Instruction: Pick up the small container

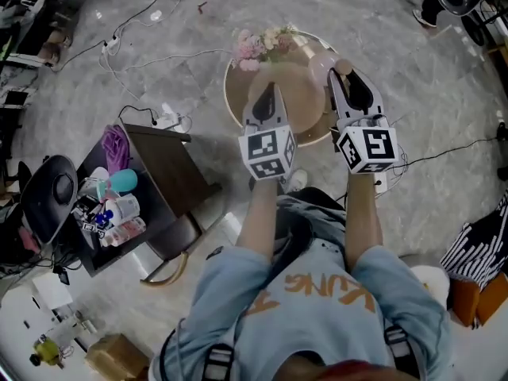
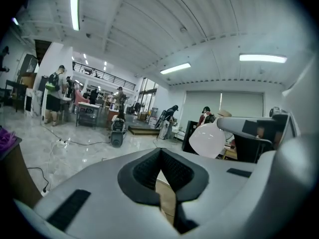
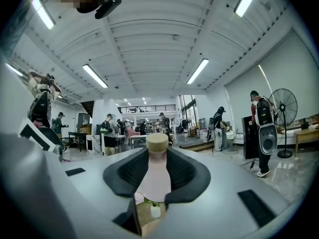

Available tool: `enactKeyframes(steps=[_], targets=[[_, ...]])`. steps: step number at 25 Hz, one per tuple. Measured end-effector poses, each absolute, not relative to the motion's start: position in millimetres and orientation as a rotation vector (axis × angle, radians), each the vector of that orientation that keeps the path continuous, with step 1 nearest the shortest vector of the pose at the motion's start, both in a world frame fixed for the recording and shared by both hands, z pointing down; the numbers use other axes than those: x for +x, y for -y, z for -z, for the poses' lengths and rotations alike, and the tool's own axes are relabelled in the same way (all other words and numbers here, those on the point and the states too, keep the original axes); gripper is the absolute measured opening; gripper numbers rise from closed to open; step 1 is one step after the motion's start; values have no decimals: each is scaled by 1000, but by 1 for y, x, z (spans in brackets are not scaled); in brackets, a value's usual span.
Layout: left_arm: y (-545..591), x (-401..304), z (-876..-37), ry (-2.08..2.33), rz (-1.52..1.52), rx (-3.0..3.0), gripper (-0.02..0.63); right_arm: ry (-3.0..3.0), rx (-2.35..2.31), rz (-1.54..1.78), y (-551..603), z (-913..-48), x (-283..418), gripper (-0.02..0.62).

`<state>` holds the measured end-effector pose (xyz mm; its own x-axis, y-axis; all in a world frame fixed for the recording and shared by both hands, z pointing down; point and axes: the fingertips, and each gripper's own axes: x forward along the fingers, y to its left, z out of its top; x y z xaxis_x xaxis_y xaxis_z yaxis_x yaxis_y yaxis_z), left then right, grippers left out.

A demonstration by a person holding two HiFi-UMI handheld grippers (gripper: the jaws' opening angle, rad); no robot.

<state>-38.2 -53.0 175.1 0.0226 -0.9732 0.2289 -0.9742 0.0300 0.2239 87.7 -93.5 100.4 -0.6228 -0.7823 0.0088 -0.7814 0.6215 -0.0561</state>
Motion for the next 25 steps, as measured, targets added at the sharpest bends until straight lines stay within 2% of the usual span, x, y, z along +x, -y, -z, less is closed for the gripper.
enactKeyframes(steps=[12,25], targets=[[61,-61,-131,2066,16,2029,23,-2779,-1304,81,93,-69,83,127],[64,-61,-121,2075,24,2056,23,-2807,-1253,81,94,-70,70,127]])
